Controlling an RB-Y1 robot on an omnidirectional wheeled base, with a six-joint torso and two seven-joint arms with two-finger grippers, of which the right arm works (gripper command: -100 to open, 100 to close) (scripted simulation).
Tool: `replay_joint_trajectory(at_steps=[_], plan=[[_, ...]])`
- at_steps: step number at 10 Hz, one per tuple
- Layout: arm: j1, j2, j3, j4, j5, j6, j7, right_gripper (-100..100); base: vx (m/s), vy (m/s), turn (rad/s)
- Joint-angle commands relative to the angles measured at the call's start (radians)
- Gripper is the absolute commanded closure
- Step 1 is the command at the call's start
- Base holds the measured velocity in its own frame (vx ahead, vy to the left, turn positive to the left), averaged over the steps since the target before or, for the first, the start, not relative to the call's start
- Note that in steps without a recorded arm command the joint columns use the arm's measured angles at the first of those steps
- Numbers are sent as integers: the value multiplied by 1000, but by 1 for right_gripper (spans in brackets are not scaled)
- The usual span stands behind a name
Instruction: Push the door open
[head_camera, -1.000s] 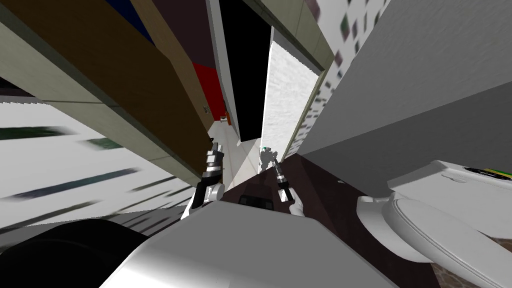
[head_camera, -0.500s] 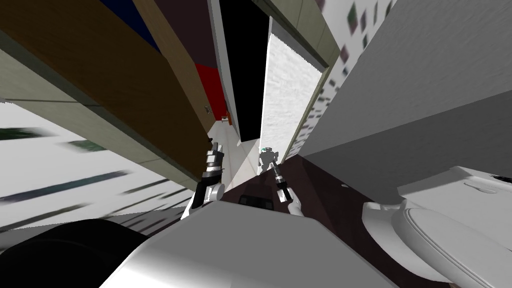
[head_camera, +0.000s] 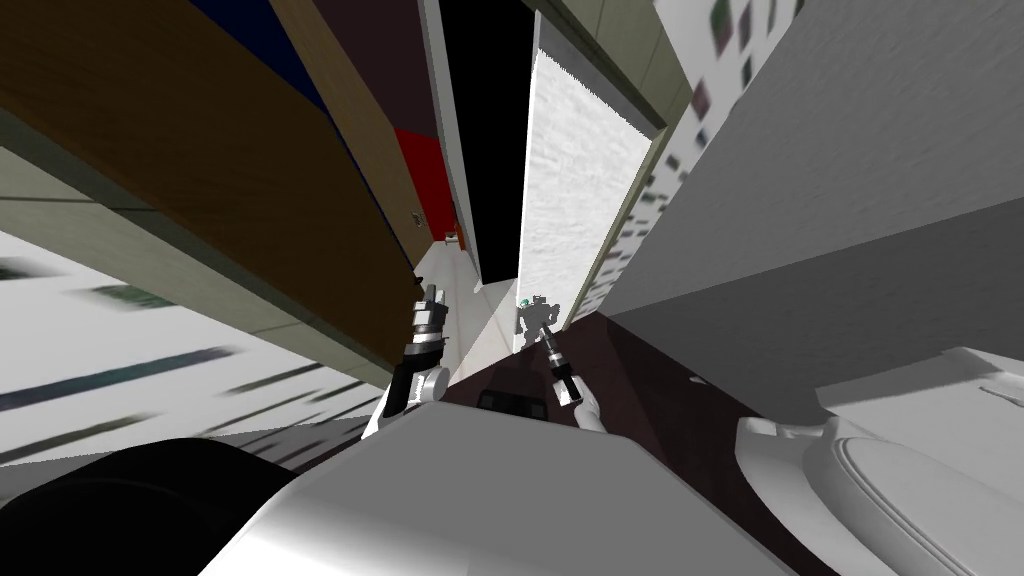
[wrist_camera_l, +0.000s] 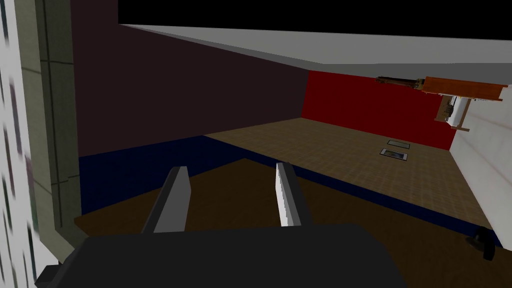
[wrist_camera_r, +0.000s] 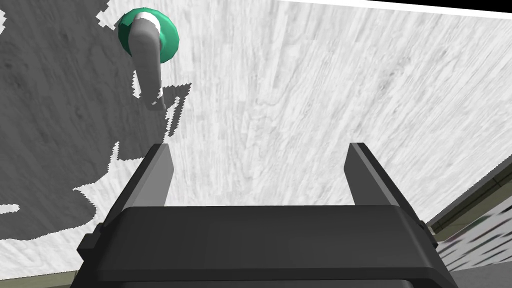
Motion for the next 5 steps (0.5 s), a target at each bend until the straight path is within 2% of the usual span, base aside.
replay_joint_trajectory(at_steps=[1,3,4,5], plan=[[-14,5,3,38,6,-7,-4,-100,80,-69,36],[-30,8,6,79,13,-14,-12,-100,69,-59,35],[-44,11,10,116,20,-20,-19,-100,115,-87,67],[-44,11,10,116,20,-20,-19,-100,87,-78,27]])
